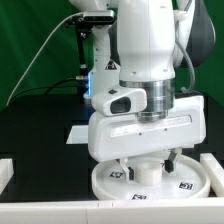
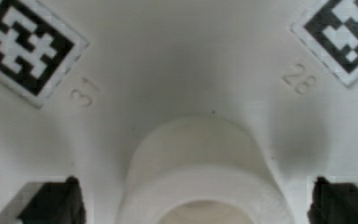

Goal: Assemble round table

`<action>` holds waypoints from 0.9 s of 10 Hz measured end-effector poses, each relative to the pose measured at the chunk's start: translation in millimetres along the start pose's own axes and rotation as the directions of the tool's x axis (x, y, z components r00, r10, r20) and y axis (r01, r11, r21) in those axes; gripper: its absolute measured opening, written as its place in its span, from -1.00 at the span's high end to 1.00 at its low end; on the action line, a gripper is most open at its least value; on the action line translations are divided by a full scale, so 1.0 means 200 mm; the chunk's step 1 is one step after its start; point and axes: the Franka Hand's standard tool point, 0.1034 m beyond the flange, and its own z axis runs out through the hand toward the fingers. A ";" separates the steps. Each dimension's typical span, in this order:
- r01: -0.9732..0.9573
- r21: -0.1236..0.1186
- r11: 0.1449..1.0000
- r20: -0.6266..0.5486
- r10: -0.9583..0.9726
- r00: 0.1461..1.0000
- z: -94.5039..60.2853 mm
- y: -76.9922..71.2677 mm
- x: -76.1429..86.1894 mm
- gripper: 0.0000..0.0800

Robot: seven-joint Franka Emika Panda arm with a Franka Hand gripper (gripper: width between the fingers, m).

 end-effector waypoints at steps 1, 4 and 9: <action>-0.040 0.005 0.999 0.022 0.040 0.999 -0.09 0.02 -0.03 -0.61; -0.099 0.006 0.995 0.014 0.099 0.995 -0.22 0.16 -0.13 -0.62; -0.139 0.003 0.990 0.053 0.139 0.989 -0.19 0.20 -0.22 -0.62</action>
Offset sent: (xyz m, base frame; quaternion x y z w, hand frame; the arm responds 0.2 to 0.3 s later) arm -0.0179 -0.0377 0.0246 0.0541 0.0177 0.0346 0.9978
